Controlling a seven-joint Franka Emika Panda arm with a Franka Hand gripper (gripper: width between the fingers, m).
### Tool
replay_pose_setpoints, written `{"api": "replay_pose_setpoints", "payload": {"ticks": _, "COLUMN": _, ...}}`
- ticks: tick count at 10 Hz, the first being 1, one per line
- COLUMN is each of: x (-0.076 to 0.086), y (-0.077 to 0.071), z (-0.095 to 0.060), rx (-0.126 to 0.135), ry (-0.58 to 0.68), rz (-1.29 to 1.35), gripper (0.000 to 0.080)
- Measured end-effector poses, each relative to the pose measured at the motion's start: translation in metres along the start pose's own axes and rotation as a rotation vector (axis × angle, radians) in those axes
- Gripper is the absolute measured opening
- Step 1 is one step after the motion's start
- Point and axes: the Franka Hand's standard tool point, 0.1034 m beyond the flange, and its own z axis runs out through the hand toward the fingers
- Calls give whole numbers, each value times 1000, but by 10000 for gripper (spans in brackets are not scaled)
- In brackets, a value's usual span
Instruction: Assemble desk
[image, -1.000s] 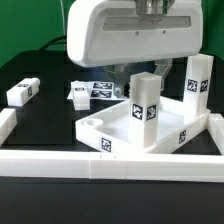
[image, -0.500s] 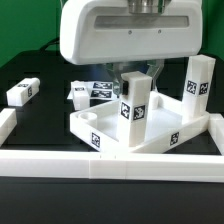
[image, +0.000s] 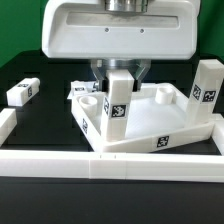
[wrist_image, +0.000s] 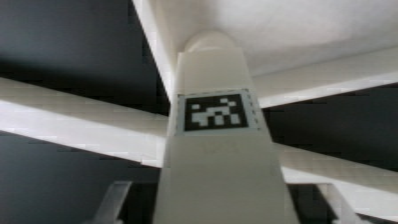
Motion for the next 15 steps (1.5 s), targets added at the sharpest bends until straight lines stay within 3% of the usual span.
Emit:
{"api": "replay_pose_setpoints", "payload": {"ticks": 1, "x": 0, "y": 0, "z": 0, "rx": 0, "ry": 0, "rz": 0, "gripper": 383}}
{"api": "replay_pose_setpoints", "payload": {"ticks": 2, "x": 0, "y": 0, "z": -1, "rx": 0, "ry": 2, "rz": 0, "gripper": 561}}
{"api": "replay_pose_setpoints", "payload": {"ticks": 3, "x": 1, "y": -1, "z": -8, "rx": 6, "ry": -1, "rz": 2, "gripper": 561}}
{"api": "replay_pose_setpoints", "payload": {"ticks": 4, "x": -1, "y": -1, "z": -17, "rx": 10, "ry": 6, "rz": 9, "gripper": 631}}
{"api": "replay_pose_setpoints", "payload": {"ticks": 7, "x": -22, "y": -8, "z": -34, "rx": 28, "ry": 5, "rz": 133, "gripper": 649}}
{"api": "replay_pose_setpoints", "payload": {"ticks": 12, "x": -23, "y": -8, "z": -31, "rx": 27, "ry": 1, "rz": 131, "gripper": 649}}
{"api": "replay_pose_setpoints", "payload": {"ticks": 15, "x": -68, "y": -5, "z": -13, "rx": 35, "ry": -6, "rz": 271, "gripper": 649}}
